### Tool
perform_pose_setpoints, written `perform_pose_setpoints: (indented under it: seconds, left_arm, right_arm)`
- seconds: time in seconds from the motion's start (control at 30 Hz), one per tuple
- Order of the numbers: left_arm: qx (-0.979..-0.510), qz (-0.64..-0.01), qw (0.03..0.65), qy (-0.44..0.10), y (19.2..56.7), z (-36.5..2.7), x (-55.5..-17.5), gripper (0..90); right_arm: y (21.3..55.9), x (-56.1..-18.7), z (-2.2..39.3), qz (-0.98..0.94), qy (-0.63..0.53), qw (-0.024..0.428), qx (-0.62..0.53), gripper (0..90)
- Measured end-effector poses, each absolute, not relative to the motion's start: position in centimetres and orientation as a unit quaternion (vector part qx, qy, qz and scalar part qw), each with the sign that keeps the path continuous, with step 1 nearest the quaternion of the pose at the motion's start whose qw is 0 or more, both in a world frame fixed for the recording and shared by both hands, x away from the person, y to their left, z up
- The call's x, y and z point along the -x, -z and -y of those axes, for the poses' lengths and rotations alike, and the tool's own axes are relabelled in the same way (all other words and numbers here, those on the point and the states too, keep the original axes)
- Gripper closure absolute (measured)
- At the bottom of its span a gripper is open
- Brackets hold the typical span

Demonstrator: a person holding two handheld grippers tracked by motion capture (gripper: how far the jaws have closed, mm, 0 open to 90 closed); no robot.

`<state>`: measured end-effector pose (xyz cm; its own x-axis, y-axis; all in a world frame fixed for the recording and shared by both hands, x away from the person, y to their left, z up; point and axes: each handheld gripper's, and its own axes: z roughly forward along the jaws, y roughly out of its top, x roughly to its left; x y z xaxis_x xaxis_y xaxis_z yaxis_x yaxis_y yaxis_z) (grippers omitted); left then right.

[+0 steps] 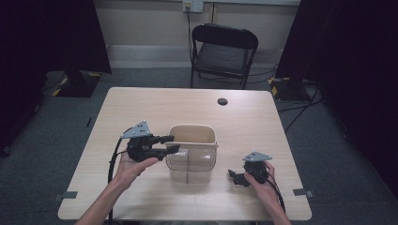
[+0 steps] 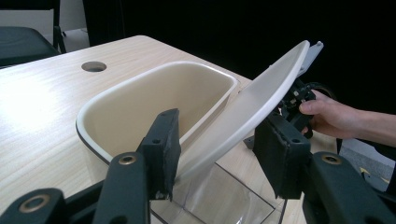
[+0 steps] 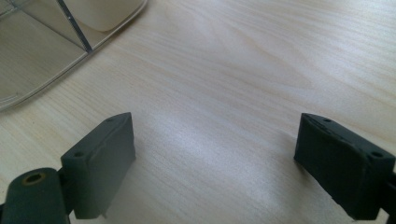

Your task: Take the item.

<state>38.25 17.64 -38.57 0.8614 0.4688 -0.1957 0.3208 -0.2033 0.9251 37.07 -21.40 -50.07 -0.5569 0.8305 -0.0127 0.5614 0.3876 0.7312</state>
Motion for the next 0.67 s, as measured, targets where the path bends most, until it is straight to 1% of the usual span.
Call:
perform_pose_setpoints:
  seconds: [0.67]
  left_arm:
    - [-0.774, -0.253, 0.577, -0.065, 38.45, -17.58, -38.26, 50.7]
  right_arm:
    - [50.07, -37.07, 21.4, -0.81, -0.349, 0.193, -0.429, 11.4]
